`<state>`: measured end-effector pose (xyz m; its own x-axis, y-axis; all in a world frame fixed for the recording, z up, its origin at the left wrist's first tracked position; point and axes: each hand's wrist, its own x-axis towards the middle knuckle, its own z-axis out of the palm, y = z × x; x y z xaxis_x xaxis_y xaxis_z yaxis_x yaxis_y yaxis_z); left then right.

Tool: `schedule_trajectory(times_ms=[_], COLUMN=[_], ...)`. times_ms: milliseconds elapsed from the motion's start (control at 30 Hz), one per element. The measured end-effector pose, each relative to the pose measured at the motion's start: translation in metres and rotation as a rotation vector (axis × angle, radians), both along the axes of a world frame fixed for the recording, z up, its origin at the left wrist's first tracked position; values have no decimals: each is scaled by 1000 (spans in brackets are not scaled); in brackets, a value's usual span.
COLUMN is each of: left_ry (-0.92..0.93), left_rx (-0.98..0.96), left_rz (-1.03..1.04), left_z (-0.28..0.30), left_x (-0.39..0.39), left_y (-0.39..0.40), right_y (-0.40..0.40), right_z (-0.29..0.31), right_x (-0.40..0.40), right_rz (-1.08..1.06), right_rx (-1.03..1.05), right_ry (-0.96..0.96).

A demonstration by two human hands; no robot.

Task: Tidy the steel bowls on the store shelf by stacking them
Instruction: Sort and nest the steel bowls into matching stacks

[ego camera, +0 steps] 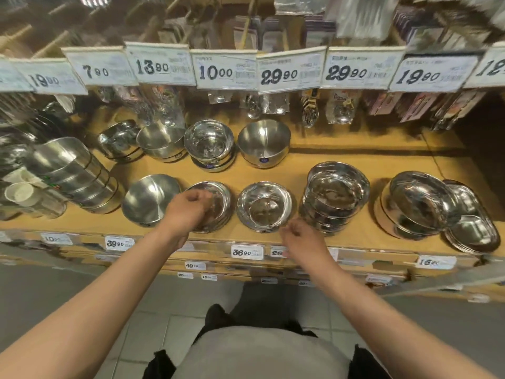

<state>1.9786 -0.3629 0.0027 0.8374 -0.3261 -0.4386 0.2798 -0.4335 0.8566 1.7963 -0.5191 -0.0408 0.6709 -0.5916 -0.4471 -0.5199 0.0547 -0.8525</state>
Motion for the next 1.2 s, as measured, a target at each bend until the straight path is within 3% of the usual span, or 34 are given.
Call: schedule_trajectory(times_ms=[200,333,533,667,767,933,1067,1200], left_ry=[52,74,26,-186,-342,-410,-421,-470], left_rx=[38,57,167,418,480,430,438,442], left_rz=[2,-11,-106,-394,-552,-649,-578,-536], left_z=[-6,-17,-30,-32,-31,-32,-32,-31], left_x=[46,79,112,113,107,106,109,108], left_y=[43,69,79,69,63,61,59,61], right_y=[10,19,27,33,45,88,103,104], right_z=[-34,-42,-50,-45,-33,-17,-14,-11], right_x=[41,60,70,67,61,91,135,152], right_rz=[-339,-390,-466,-470,-532,-312,-259,-255], right_rx=[182,73,102,-21,54,363,251,106], right_ry=[65,184,213,246,218,220,153,255])
